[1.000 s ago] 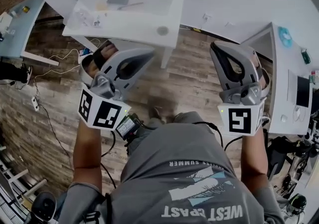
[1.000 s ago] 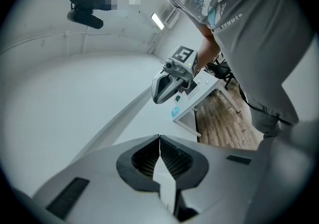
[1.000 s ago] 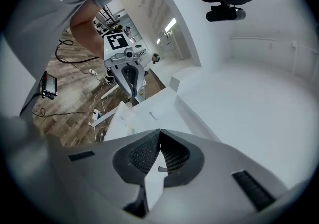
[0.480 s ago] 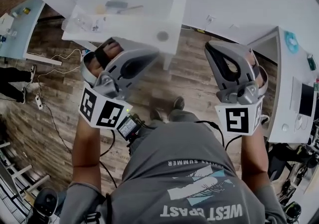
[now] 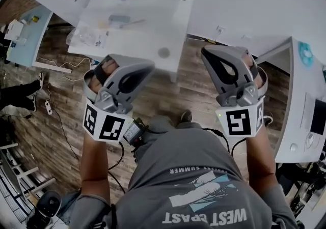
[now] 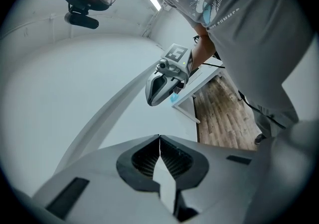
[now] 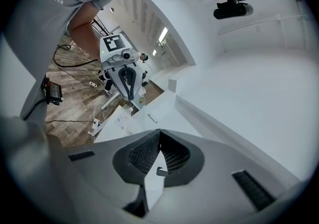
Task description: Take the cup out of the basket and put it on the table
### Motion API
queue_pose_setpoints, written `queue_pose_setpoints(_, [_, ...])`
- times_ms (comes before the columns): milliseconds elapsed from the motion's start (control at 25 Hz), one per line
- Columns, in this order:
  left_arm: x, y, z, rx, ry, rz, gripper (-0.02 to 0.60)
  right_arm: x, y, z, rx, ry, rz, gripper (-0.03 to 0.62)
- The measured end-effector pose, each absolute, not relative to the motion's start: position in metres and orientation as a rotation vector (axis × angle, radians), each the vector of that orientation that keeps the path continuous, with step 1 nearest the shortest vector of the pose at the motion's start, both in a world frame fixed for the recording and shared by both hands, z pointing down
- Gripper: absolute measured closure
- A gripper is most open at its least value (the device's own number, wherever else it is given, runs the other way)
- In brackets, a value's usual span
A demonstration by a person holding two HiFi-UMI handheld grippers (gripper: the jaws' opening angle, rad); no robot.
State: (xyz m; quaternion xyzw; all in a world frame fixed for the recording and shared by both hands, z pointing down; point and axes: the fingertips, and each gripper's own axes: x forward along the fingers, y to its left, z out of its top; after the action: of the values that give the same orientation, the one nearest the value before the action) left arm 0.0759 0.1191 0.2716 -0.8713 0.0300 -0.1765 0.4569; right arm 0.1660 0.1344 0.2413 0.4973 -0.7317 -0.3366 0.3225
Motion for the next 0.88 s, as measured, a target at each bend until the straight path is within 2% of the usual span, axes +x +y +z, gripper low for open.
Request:
queue_pose_setpoints(360, [0.072,0.064,0.277,-2.184,0.091,-0.443,0.566,0.172,0.079,0.247,1.317,-1.929,-0.829,0.583])
queue_pose_setpoints(880, [0.047,-0.037,0.264,-2.204,0.042,-0.299,0.566,0.146,-0.019,0.233,1.359,-1.823,-0.804,0.583])
